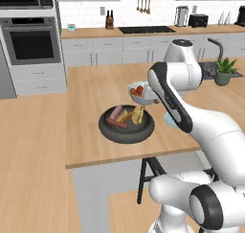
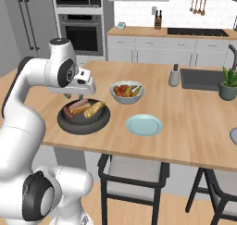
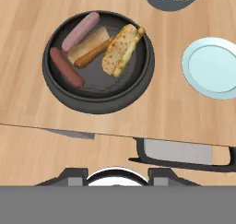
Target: Place one bun and one sausage from the bowl on each plate.
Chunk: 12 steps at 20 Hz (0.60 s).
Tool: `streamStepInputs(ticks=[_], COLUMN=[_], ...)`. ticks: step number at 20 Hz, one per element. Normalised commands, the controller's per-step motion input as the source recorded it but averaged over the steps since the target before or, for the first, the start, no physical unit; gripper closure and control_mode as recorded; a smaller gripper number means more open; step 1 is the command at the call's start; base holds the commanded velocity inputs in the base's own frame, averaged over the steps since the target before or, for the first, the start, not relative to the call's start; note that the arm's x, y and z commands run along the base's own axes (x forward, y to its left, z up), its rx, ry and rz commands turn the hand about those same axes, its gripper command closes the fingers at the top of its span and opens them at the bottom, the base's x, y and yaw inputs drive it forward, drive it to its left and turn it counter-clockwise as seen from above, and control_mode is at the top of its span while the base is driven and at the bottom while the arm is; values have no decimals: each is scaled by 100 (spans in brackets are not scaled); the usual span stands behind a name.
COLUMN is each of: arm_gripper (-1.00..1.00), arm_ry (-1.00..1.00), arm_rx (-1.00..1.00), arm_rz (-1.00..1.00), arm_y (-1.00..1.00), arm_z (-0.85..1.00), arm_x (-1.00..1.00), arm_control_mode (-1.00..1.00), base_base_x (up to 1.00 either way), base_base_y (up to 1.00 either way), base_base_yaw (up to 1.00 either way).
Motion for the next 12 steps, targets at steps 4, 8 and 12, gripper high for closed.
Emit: streamStepInputs(ticks=[4, 8, 12], arm_gripper=[-100, -100, -100], arm_ry=[0, 5, 24], arm_rx=[0, -1, -3], arm_rz=[-5, -2, -1], arm_y=[48, 82, 12], arm_z=[-2, -58, -94], arm_x=[52, 100, 100], arm_control_mode=[-100, -100, -100], base_base_x=[0, 0, 0], base_base_y=[0, 0, 0], base_base_yaw=[0, 0, 0])
